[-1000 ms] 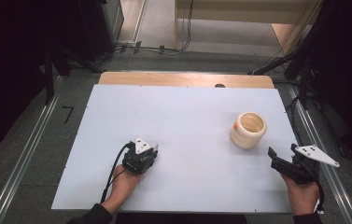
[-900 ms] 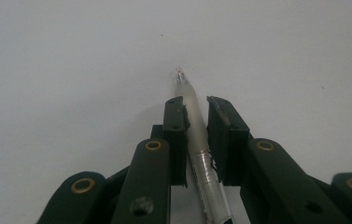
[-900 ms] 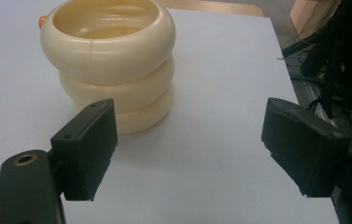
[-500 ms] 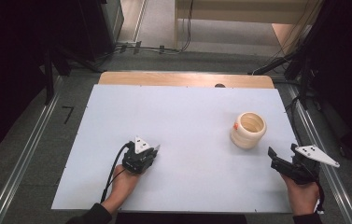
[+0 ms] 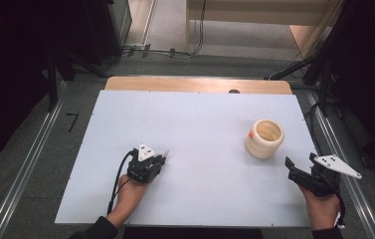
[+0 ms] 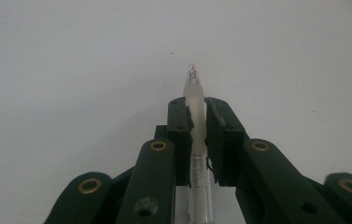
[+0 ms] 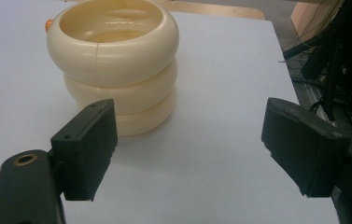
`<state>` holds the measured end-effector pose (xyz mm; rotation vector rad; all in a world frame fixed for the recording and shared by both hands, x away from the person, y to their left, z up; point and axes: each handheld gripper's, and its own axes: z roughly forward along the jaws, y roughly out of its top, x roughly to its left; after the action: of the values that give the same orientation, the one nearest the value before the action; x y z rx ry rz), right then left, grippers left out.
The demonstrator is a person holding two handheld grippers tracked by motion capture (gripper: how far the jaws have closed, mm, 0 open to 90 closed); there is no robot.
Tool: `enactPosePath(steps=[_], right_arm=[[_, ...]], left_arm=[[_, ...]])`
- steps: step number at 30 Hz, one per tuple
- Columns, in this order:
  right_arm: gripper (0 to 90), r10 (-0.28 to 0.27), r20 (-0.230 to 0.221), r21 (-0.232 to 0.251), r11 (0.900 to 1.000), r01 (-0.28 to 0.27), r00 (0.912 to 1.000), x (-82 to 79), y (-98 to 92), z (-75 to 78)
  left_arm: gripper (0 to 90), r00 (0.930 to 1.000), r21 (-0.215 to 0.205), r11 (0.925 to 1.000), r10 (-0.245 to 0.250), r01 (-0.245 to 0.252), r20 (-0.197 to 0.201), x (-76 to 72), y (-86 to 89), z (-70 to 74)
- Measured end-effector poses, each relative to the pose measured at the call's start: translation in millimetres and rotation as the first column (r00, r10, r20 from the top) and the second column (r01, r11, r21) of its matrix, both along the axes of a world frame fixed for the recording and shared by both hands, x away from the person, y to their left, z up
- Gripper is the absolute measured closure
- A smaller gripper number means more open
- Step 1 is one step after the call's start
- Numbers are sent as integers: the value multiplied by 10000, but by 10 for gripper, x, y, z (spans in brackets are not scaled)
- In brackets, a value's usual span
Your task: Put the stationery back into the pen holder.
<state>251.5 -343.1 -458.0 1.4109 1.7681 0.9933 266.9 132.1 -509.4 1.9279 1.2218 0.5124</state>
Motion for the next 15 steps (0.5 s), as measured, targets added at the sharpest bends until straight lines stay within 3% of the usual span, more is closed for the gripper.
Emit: enactPosePath(steps=[15], right_arm=[[169, 35, -14, -7, 10000, -35, 10000, 5, 22, -1]], left_arm=[[813, 9999, -342, 9994, -74, 78, 112, 15, -25, 66]])
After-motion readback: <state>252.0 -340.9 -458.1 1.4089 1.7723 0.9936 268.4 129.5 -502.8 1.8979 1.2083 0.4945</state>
